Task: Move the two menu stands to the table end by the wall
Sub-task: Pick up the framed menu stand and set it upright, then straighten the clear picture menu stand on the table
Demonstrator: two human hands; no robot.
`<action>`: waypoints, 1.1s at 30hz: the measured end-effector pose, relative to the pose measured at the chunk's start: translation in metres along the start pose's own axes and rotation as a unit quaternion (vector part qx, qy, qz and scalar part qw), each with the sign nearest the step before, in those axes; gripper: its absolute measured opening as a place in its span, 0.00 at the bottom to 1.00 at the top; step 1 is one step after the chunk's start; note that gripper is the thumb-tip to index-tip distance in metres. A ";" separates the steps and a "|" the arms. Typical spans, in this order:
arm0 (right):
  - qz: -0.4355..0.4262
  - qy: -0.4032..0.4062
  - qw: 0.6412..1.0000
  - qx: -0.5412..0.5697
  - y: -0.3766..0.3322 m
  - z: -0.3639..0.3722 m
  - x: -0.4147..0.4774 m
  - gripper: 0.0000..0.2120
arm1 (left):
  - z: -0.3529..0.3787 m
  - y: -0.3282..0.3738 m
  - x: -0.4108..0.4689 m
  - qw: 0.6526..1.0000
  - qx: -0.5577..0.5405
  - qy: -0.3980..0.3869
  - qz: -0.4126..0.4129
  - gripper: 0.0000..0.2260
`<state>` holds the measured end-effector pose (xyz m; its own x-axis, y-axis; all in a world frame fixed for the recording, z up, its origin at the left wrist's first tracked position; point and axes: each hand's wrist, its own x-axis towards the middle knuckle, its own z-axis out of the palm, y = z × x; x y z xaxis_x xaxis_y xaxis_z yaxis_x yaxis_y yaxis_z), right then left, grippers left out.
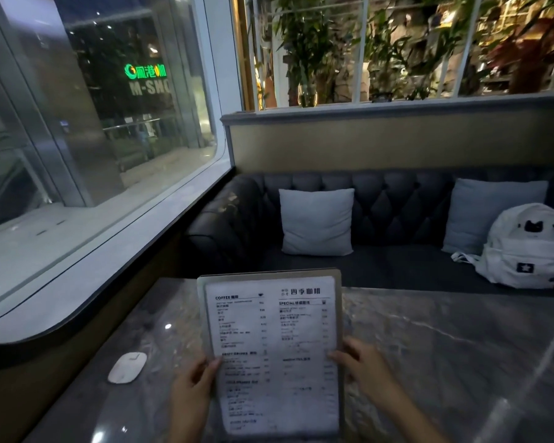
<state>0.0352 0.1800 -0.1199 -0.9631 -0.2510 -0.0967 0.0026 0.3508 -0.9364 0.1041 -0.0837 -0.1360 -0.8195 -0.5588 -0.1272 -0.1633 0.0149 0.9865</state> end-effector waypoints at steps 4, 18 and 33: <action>0.007 0.009 1.000 -0.010 0.004 0.000 0.003 0.03 | -0.001 -0.002 -0.004 0.999 -0.034 -0.004 -0.009 0.07; 0.000 0.033 0.999 0.017 0.012 0.002 -0.009 0.02 | 0.004 -0.001 0.010 0.999 -0.007 -0.038 0.034 0.05; -0.063 0.147 0.972 -0.173 -0.035 -0.020 -0.041 0.12 | 0.040 0.041 -0.034 0.969 0.003 0.125 0.213 0.22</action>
<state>0.0693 0.1957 -0.0766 -0.9852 -0.0619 0.1596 -0.1626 0.6291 -0.7602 0.1034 -0.0315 -0.0957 -0.6548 -0.6842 0.3211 0.1565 0.2930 0.9432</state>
